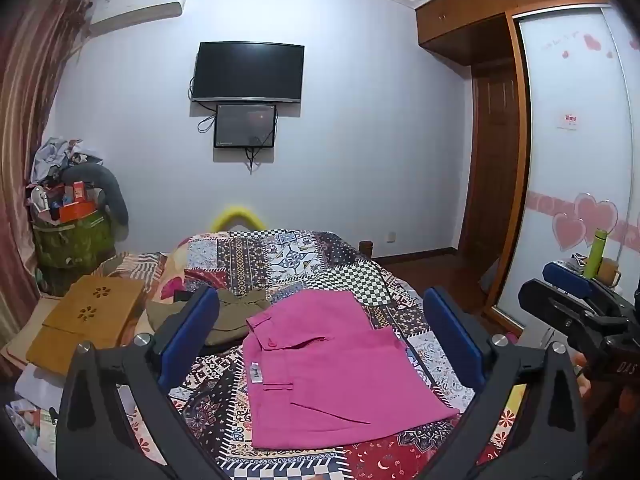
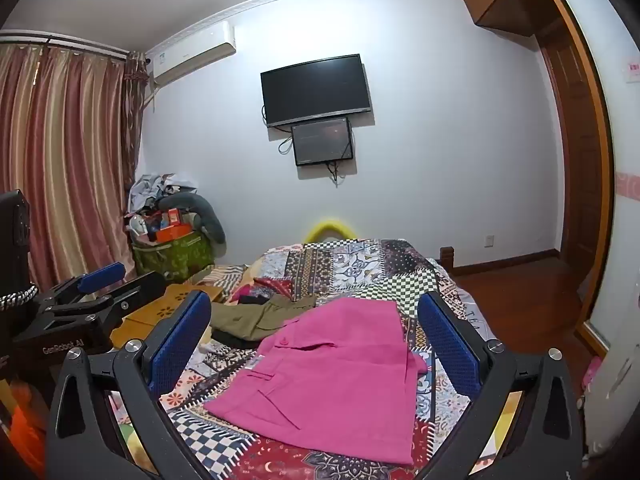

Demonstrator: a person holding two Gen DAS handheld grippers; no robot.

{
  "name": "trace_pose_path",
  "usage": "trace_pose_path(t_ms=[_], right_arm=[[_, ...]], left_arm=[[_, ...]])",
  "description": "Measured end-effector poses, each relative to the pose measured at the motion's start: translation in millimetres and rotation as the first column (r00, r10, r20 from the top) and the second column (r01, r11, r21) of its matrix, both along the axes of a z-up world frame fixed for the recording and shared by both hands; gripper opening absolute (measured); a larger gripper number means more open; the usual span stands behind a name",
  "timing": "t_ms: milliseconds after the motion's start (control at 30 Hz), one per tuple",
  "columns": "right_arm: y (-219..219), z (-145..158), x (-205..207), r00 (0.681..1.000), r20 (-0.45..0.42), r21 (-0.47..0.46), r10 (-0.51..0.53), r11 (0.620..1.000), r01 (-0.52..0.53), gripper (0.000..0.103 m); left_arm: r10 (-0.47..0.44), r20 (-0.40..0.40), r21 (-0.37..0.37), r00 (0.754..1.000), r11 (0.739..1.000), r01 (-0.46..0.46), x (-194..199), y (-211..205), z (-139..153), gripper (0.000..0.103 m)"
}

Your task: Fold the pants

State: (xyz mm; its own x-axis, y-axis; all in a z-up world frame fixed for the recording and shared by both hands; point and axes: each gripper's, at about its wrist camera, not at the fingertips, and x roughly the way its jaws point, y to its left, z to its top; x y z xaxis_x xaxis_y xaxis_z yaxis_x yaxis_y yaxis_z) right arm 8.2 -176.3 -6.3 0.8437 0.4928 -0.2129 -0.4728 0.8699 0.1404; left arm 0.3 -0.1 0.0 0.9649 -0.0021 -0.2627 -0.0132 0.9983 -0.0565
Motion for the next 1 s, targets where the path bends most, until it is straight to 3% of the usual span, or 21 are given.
trace_pose_path(t_ms=[1000], right_arm=[[-1.9,-2.0,6.1,1.000,0.002,-0.016,-0.011,1.000,0.011,0.103]], left_arm=[[-0.010,0.013,0.014,1.000,1.000,0.010,3.5,-3.7,3.5,0.103]])
